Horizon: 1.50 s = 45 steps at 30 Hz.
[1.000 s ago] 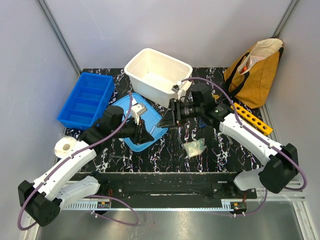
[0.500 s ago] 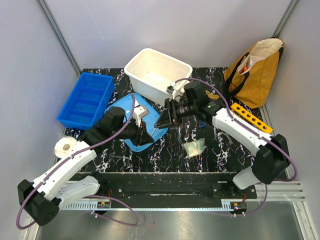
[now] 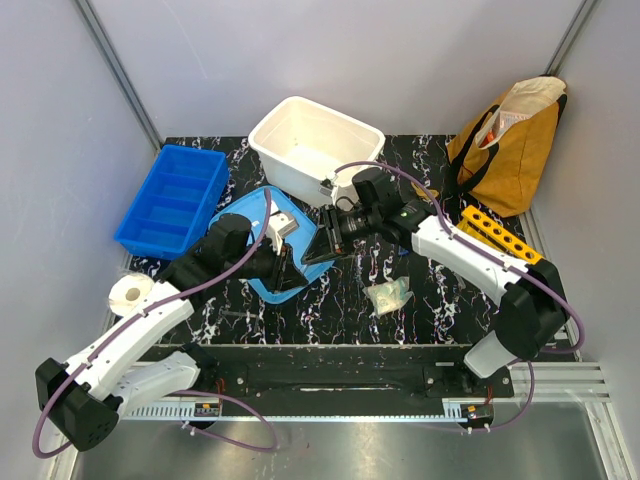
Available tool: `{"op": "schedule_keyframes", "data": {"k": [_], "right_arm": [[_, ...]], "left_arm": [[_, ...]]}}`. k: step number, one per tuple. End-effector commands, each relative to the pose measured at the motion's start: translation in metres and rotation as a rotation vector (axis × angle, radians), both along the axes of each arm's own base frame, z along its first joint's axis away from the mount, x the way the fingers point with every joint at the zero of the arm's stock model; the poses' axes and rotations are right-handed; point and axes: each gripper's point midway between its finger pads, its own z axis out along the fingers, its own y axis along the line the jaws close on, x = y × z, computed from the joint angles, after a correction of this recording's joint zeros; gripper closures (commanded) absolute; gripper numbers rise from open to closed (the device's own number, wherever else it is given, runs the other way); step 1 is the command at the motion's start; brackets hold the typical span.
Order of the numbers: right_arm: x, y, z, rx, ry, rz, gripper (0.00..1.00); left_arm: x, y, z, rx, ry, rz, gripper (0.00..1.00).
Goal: Organize the chemistry lab equipment
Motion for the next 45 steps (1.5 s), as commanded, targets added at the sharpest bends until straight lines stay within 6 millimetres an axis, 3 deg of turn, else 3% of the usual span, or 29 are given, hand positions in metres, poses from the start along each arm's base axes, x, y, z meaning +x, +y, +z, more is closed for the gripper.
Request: {"op": "schedule_keyframes", "data": {"k": [1,5,7,12,15,17,19,21,25,29,34,39,45], "right_arm": [[0.000,0.003,0.022,0.045,-0.059,0.005,0.75],[0.001,0.000,0.023,0.039,-0.075,-0.020,0.81],[0.003,-0.002,0.024,0.035,-0.079,-0.038,0.82],[0.021,-0.012,0.026,0.011,-0.100,-0.142,0.85],[0.043,-0.030,0.025,-0.011,-0.106,-0.260,0.86],[0.064,-0.050,0.024,-0.031,-0.108,-0.364,0.86],[0.083,-0.073,0.020,-0.076,-0.133,-0.465,0.86],[0.105,-0.105,0.017,-0.168,-0.202,-0.598,0.86],[0.136,-0.193,0.012,-0.450,-0.306,-0.879,0.84],[0.148,-0.274,0.024,-0.695,-0.388,-1.108,0.81],[0.142,-0.358,0.033,-0.974,-0.415,-1.312,0.81],[0.133,-0.410,0.028,-1.153,-0.377,-1.419,0.80],[0.142,-0.426,0.001,-1.149,-0.300,-1.419,0.81]], "left_arm": [[0.008,-0.004,0.013,-0.026,-0.059,0.003,0.85],[0.011,-0.003,0.012,-0.018,-0.058,0.021,0.83],[0.012,-0.002,0.011,-0.012,-0.058,0.030,0.77],[0.015,0.001,0.010,0.008,-0.057,0.063,0.37],[0.016,0.005,0.011,0.010,-0.075,0.082,0.22],[0.018,0.009,0.014,0.010,-0.091,0.105,0.15],[0.018,0.012,0.017,0.006,-0.105,0.122,0.01],[0.018,0.015,0.021,-0.003,-0.121,0.140,0.01],[0.021,0.019,0.024,-0.017,-0.135,0.189,0.01],[0.015,0.017,0.028,-0.040,-0.134,0.163,0.01],[0.014,0.021,0.031,-0.045,-0.152,0.176,0.01],[0.022,0.028,0.030,-0.024,-0.166,0.232,0.01],[0.026,0.033,0.029,-0.006,-0.175,0.274,0.01]]}}
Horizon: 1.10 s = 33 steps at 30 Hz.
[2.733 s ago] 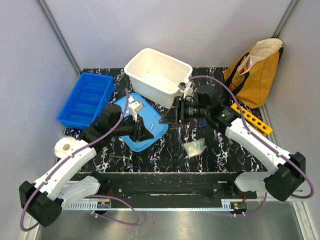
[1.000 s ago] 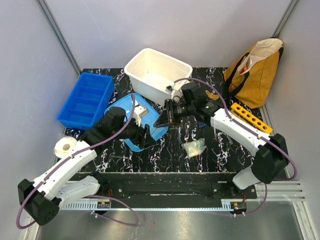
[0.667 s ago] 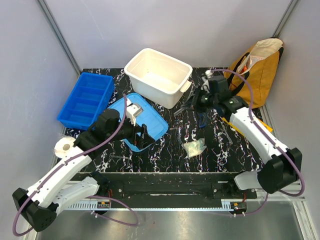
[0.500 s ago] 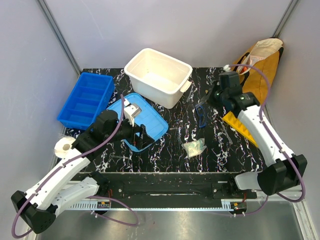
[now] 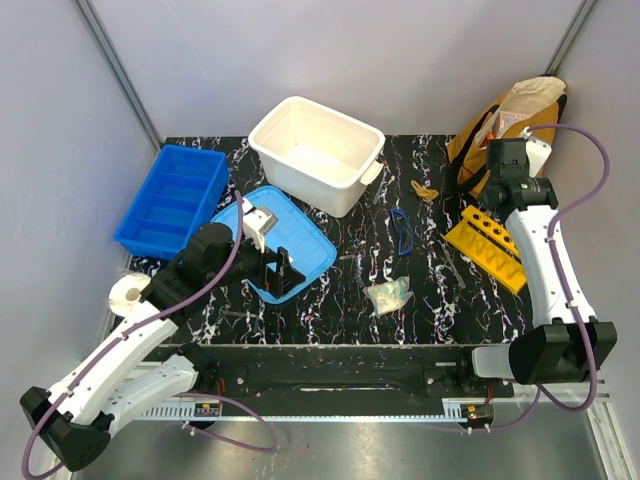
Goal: Organize the chemistry lab equipment
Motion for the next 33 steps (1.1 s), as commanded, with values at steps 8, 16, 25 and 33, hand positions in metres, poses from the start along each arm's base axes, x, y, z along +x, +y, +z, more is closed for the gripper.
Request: {"op": "schedule_keyframes", "data": {"k": [8,16,25,33], "right_arm": [[0.019,-0.029,-0.045,-0.008,0.084,-0.052,0.81],[0.031,-0.025,-0.075,0.039,0.119,-0.037,0.81],[0.033,-0.020,-0.092,0.072,0.145,-0.029,0.81],[0.030,-0.018,-0.103,0.085,0.172,-0.029,0.81]], "left_arm": [[0.012,0.015,0.013,0.001,-0.074,0.112,0.01],[0.014,0.015,0.009,0.012,-0.067,0.117,0.01],[0.015,0.016,0.007,0.020,-0.064,0.123,0.01],[0.017,0.015,0.005,0.028,-0.056,0.125,0.01]]}}
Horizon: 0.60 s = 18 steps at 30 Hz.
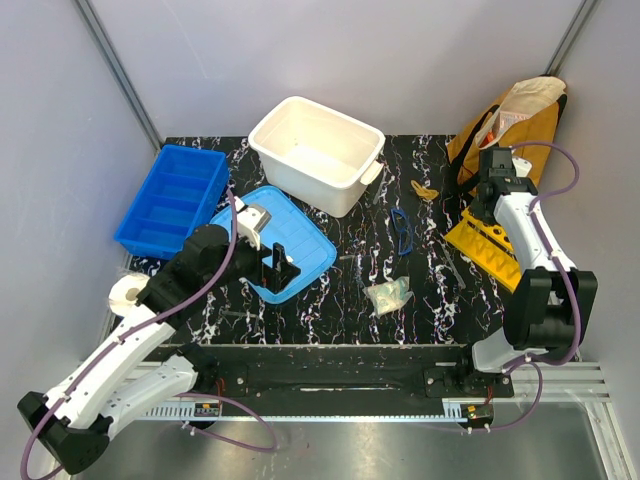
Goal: Organize the chemistry lab equipment
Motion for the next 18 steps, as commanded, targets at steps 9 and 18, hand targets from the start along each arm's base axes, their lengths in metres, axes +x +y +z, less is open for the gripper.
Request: {"op": "schedule_keyframes", "data": {"k": [9,18], "right_arm": [[0.002,-0.002,-0.012,-0.004,0.017,-0.003,0.81],[0.006,-0.005,-0.001,-0.028,-0.017,0.014,0.81]], "left_arm": [[0.003,-0.001,-0.001,0.005,0.000,0.012,0.01],[0.003,-0.002,-0.002,0.005,0.010,0.005,0.01]]}}
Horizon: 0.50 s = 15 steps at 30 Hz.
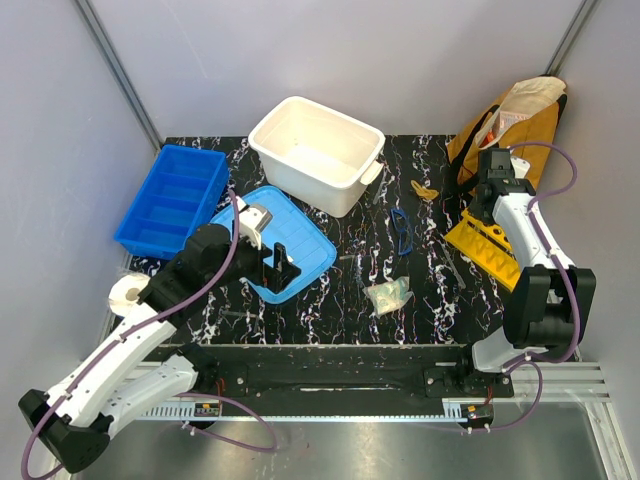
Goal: Organize the chemistry lab equipment
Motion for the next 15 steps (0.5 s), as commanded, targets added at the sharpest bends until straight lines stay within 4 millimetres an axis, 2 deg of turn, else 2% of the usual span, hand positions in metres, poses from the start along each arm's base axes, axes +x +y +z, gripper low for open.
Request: {"op": "schedule_keyframes", "data": {"k": [1,10,15], "right_arm": [[0.000,-0.005,0.007,-0.026,-0.011,0.000,0.81],[-0.014,-0.001,0.001,-0.003,0.026,0.000,0.81],[-0.013,-0.003,0.000,-0.017,0.031,0.002,0.81]], "left_arm": [[0.002,-0.002,0.001,-0.002,-0.001,0.005,0.01],[0.002,-0.003,-0.001,0.001,0.008,-0.002,0.01],[0.002,-0.002,-0.001,0.000,0.005,0.003,0.01]]}}
